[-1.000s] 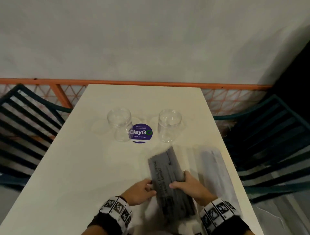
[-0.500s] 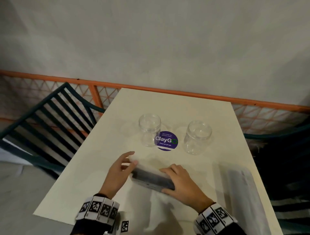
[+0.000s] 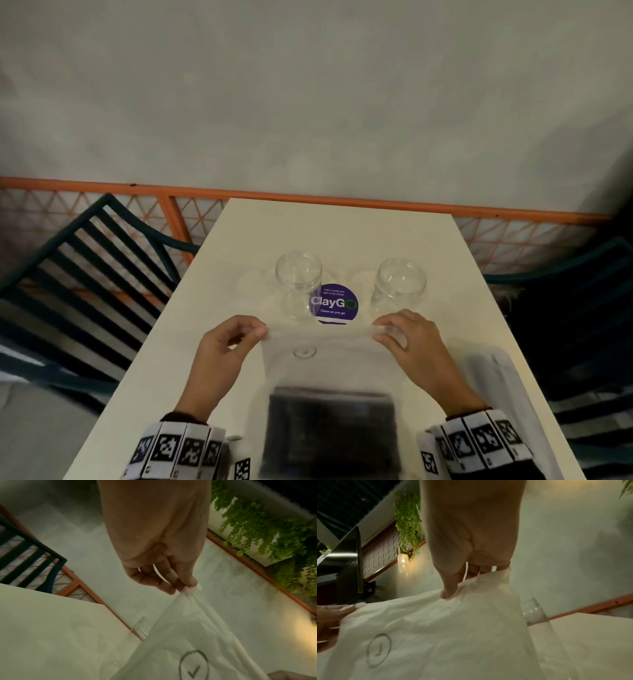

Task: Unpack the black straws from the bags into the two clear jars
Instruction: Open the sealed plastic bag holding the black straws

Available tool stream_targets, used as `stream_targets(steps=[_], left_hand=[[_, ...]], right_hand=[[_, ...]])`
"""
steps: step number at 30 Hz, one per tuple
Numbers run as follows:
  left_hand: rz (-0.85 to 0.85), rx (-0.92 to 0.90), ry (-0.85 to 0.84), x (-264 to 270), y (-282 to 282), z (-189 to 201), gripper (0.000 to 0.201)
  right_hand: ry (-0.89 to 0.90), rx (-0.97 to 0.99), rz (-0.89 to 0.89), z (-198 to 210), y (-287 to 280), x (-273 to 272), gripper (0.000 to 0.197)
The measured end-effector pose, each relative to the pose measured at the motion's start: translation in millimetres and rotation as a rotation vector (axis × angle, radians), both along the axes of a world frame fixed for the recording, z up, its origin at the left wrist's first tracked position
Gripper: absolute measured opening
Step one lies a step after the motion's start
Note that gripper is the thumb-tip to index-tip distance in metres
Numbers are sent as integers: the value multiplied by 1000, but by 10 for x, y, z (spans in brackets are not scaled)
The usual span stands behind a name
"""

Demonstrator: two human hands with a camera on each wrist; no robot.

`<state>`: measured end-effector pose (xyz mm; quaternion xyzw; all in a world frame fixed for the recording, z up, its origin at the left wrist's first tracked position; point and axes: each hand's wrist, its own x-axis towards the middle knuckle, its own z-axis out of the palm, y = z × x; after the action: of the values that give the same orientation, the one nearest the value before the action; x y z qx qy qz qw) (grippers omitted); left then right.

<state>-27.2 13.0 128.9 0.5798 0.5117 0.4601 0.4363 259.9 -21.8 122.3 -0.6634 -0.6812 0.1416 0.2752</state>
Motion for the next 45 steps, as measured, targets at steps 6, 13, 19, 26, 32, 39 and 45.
stream_targets(steps=[6,13,19,26,32,39,45], left_hand=[[-44,68,2,127,-15,129,15],[-81,93,-2,101,-51,185,12],[-19,136,70,-27,-29,185,4],[59,115,38,-156,30,168,8],[80,156,47,-259,131,124,20],[144,154,33,-444,256,49,29],[102,186,262,-457,248,196,21]], right_hand=[[174,122,181,245,79,-566,34],[351,111,234,348,200,-1147,29],[183,158,171,307,149,-1121,34],[34,251,46,256,44,-809,21],[-46,264,-34,243,-48,-516,17],[-36,263,-222,243,-204,-168,25],[222,123,-205,229,-293,-123,27]])
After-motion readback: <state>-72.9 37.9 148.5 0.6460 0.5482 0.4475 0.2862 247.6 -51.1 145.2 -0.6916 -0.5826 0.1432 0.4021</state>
